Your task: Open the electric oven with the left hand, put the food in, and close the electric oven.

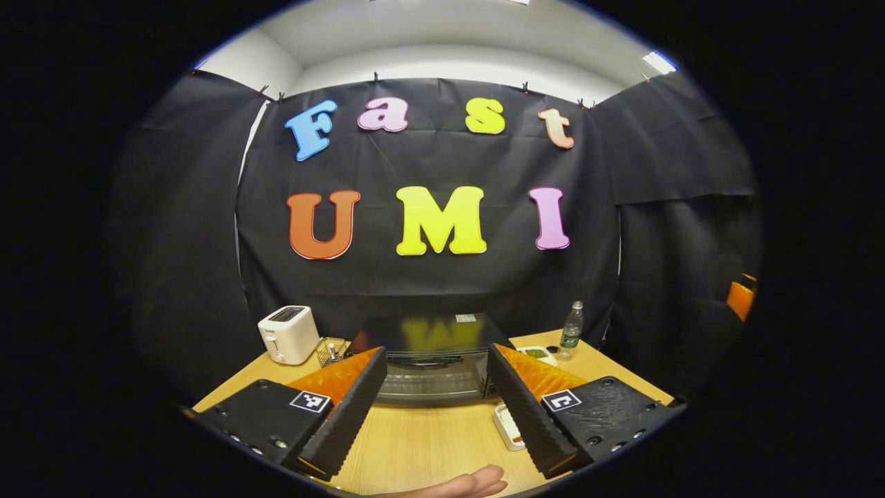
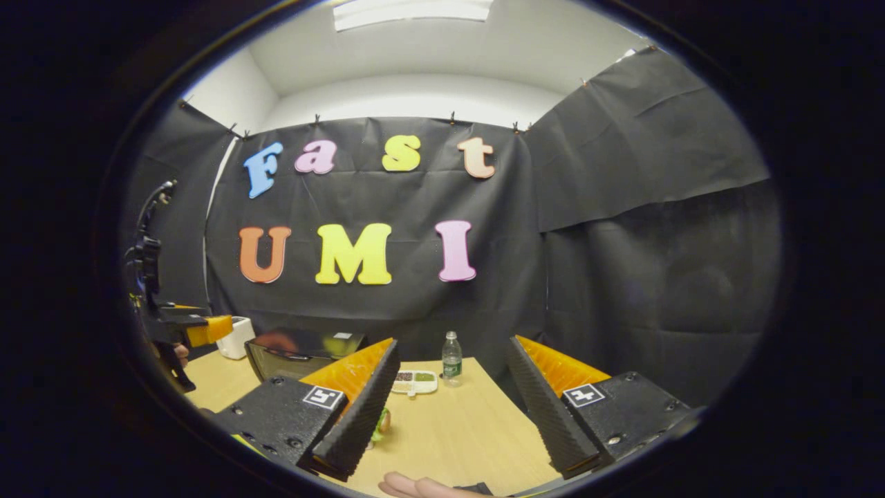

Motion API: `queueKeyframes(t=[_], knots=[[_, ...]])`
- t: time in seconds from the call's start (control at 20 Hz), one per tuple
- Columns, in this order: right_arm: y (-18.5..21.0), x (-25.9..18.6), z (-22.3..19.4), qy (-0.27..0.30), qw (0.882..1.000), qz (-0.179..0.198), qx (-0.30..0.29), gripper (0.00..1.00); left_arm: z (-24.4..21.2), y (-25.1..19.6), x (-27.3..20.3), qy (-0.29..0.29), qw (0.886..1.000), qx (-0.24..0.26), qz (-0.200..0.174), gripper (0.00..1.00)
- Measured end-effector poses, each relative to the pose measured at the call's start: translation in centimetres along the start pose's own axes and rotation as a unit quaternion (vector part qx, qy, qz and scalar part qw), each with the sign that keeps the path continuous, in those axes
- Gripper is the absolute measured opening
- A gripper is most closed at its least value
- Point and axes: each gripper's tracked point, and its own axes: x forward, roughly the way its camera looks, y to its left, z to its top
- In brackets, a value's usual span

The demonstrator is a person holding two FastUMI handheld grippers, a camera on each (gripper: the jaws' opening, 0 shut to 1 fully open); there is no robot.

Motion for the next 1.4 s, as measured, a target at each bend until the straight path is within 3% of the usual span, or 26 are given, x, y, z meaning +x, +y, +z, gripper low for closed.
queueKeyframes(t=[0.3,0.35,0.4,0.45,0.5,0.55,0.6,0.65,0.7,0.75,0.8,0.85,0.9,0.95,1.0,1.05,1.1,1.15,1.3,1.35,1.4], knots=[[-0.8,2.2,-0.1,0.0,1.0,-0.005,-0.015,1.0,-2.9,-0.5,8.7,0.065,0.997,0.028,-0.008,0.95],[-0.9,2.5,0.1,-0.002,1.0,-0.005,-0.012,0.89,-3.5,-0.5,10.1,0.075,0.997,0.032,-0.007,0.95],[-1.1,2.7,0.1,-0.002,1.0,-0.005,-0.007,0.89,-4.2,-0.5,11.6,0.086,0.996,0.035,-0.01,0.95],[-1.5,3.0,0.1,-0.003,1.0,-0.007,-0.003,1.0,-5.0,-0.3,12.9,0.099,0.994,0.036,-0.008,0.95],[-1.9,3.2,0.2,-0.005,1.0,-0.011,0.0,1.0,-6.1,-0.1,14.0,0.115,0.993,0.034,-0.007,0.95],[-2.3,3.5,0.3,-0.008,1.0,-0.016,0.001,0.89,-7.0,-0.2,14.9,0.127,0.991,0.032,-0.009,0.96],[-2.6,3.7,0.4,-0.01,1.0,-0.02,0.002,1.0,-7.9,0.0,16.0,0.139,0.99,0.027,-0.005,0.95],[-2.8,3.8,0.5,-0.013,1.0,-0.023,0.003,0.89,-8.4,0.4,16.9,0.144,0.989,0.026,-0.002,0.96],[-3.0,3.9,0.5,-0.014,1.0,-0.025,0.003,1.0,-8.9,0.5,17.7,0.148,0.989,0.024,0.0,0.96],[-3.0,4.0,0.3,-0.016,1.0,-0.025,0.002,0.89,-9.4,0.5,18.3,0.152,0.988,0.021,-0.002,0.95],[-3.0,4.0,0.3,-0.017,1.0,-0.023,0.001,0.89,-9.9,0.4,18.7,0.156,0.988,0.016,-0.002,0.96],[-3.0,4.1,0.2,-0.017,1.0,-0.02,0.001,1.0,-10.5,0.3,18.9,0.17,0.985,0.01,-0.008,0.95],[-3.0,4.1,0.1,-0.017,1.0,-0.019,0.002,0.9,-10.4,-0.2,18.8,0.172,0.985,-0.004,-0.016,0.96],[-3.0,4.2,0.0,-0.017,1.0,-0.018,0.003,1.0,-9.9,-0.3,19.2,0.161,0.987,-0.009,-0.022,0.93],[-3.1,4.3,0.0,-0.017,1.0,-0.019,0.004,0.89,-10.5,-0.3,19.4,0.179,0.984,-0.012,-0.02,0.81],[-3.2,4.4,-0.2,-0.016,1.0,-0.02,0.005,0.89,-10.4,-0.4,18.9,0.182,0.983,-0.017,-0.015,0.94],[-3.3,4.5,-0.3,-0.014,1.0,-0.02,0.006,1.0,-10.6,-0.4,19.1,0.181,0.983,-0.015,-0.018,0.99],[-3.3,4.5,-0.4,-0.012,1.0,-0.019,0.007,0.89,-10.8,-0.4,18.8,0.188,0.982,-0.017,-0.017,0.95],[-3.3,4.2,-0.4,-0.01,1.0,-0.019,0.011,0.9,-10.7,-0.5,18.5,0.189,0.982,-0.02,-0.017,0.97],[-3.5,4.0,-0.4,-0.01,1.0,-0.02,0.011,1.0,-10.9,-0.5,18.0,0.192,0.981,-0.019,-0.017,0.97],[-3.6,3.8,-0.3,-0.011,1.0,-0.02,0.011,1.0,-10.9,-0.5,17.7,0.192,0.981,-0.015,-0.018,0.97]])
